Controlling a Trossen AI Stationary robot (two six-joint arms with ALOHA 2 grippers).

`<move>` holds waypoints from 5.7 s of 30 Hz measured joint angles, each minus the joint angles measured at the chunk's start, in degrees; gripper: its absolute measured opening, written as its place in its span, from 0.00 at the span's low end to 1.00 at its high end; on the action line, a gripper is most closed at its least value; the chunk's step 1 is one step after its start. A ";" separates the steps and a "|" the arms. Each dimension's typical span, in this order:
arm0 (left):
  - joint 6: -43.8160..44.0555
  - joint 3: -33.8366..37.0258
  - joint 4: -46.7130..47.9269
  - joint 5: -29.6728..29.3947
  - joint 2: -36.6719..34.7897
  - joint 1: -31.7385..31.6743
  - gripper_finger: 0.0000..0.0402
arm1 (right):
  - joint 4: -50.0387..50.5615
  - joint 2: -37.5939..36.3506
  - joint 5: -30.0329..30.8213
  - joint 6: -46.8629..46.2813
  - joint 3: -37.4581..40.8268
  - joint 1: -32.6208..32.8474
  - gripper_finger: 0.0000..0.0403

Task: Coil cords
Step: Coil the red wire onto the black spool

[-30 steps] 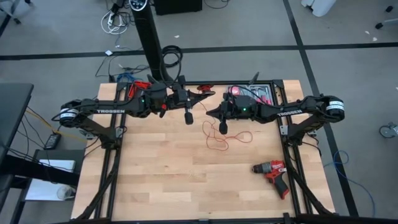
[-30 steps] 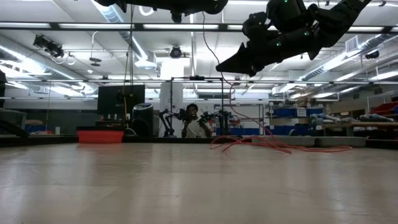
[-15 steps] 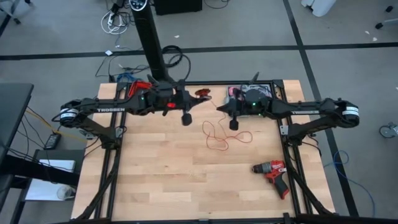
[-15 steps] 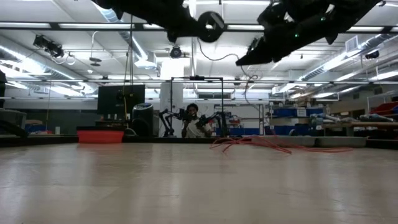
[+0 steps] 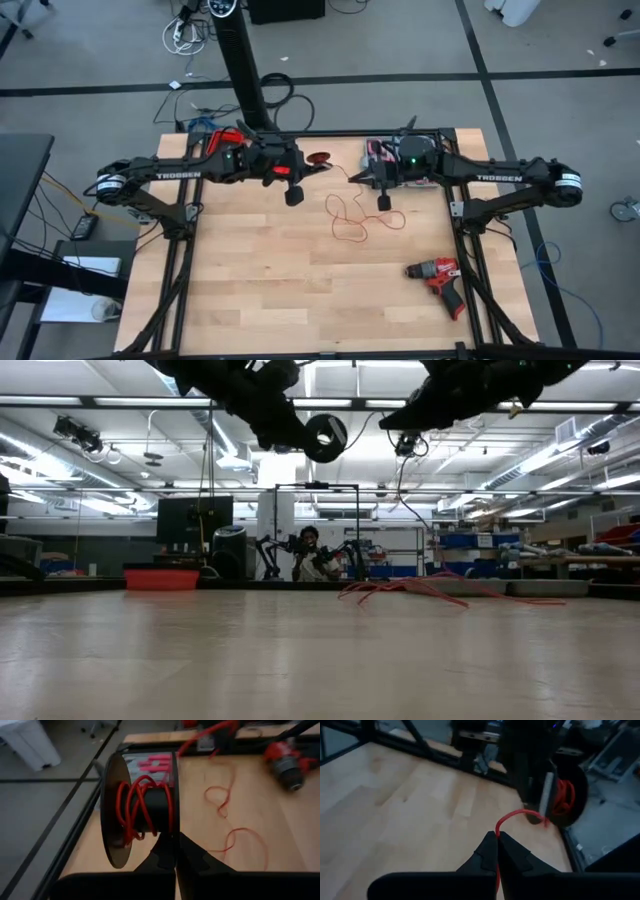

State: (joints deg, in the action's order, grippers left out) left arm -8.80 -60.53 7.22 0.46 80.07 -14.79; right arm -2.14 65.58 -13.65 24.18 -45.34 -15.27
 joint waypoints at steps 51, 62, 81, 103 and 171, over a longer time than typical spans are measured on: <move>4.64 0.00 2.28 38.71 7.52 2.21 0.00 | -19.03 16.27 -23.66 13.14 -6.32 -1.86 0.00; 4.68 0.00 0.73 49.61 7.50 2.18 0.00 | -26.71 16.57 -17.43 1.98 -6.32 -1.29 0.01; 3.53 0.00 -14.35 51.12 7.49 2.47 0.00 | -26.79 16.54 -5.47 -0.13 -6.32 7.24 0.00; -6.94 0.00 -14.98 41.91 7.48 2.43 0.00 | -23.75 16.79 -8.61 -3.47 -6.32 3.71 0.11; -26.97 -0.02 -30.23 20.14 7.46 2.47 0.00 | -22.02 19.67 -22.00 -7.04 -6.28 -6.52 0.00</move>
State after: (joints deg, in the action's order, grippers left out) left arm -35.77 -60.55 -23.02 20.60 87.54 -12.32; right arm -24.17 85.25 -35.65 17.14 -51.62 -21.79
